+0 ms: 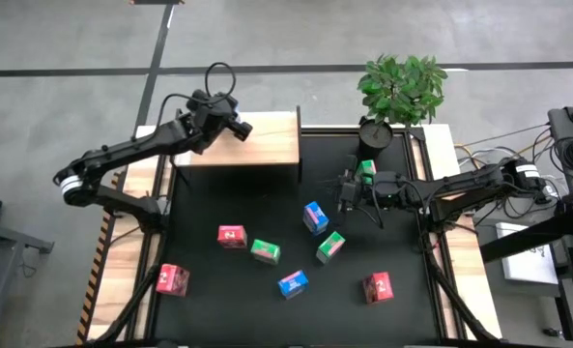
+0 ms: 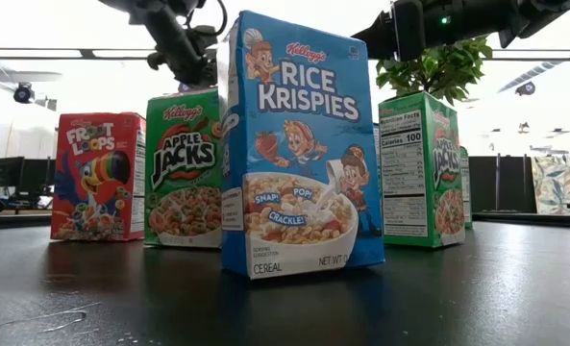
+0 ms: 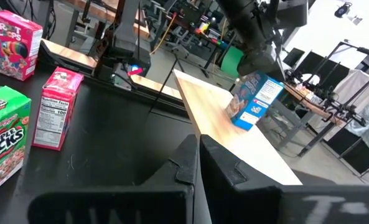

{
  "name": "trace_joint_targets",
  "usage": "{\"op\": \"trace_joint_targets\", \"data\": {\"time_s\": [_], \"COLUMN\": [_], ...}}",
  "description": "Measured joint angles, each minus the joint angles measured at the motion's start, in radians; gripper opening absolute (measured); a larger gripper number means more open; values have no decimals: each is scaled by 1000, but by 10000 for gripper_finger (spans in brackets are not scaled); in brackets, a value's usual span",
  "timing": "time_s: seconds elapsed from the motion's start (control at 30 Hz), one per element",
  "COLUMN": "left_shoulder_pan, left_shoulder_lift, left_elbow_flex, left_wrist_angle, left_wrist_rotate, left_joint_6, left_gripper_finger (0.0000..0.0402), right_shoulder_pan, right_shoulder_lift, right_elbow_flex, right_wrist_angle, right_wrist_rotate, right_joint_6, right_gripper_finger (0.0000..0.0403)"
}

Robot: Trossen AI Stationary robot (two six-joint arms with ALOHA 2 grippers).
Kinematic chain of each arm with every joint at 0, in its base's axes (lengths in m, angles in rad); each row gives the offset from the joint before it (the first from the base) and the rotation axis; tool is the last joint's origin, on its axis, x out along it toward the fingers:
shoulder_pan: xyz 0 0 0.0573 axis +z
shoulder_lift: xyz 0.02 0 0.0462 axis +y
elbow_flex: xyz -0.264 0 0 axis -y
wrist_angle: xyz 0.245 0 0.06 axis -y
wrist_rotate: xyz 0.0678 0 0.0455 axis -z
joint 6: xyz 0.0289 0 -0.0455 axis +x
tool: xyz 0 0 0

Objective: Stack cereal on shelf
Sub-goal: Put the top blue cereal box on the shelf

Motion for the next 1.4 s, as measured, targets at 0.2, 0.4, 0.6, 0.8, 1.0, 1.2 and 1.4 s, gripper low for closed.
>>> {"op": "trace_joint_targets", "data": {"time_s": [0.2,0.4,0.6,0.8,1.0,1.2,1.4], "left_shoulder_pan": [19,52,70,83,83,84,82], "left_shoulder_lift": [-13,-15,-15,-19,-27,-54,-91], "left_elbow_flex": [0,0,0,1,0,-2,-3], "left_wrist_angle": [-61,-87,-94,-127,-148,-177,-193], "left_wrist_rotate": [-70,-74,-75,-77,-120,-119,-115], "left_joint_6": [1,12,40,40,58,59,60], "left_gripper_finger": [0,0,0,0,0,0,0], "right_shoulder_pan": [0,0,0,0,0,0,0], "right_shoulder_lift": [0,0,0,0,0,0,0], "right_elbow_flex": [0,-1,-1,-1,-1,-1,-1], "right_wrist_angle": [0,-1,0,-1,-1,-1,0], "right_wrist_rotate": [0,0,0,0,0,0,0], "right_joint_6": [2,3,3,3,3,3,3], "right_gripper_finger": [9,9,9,9,9,9,9]}}
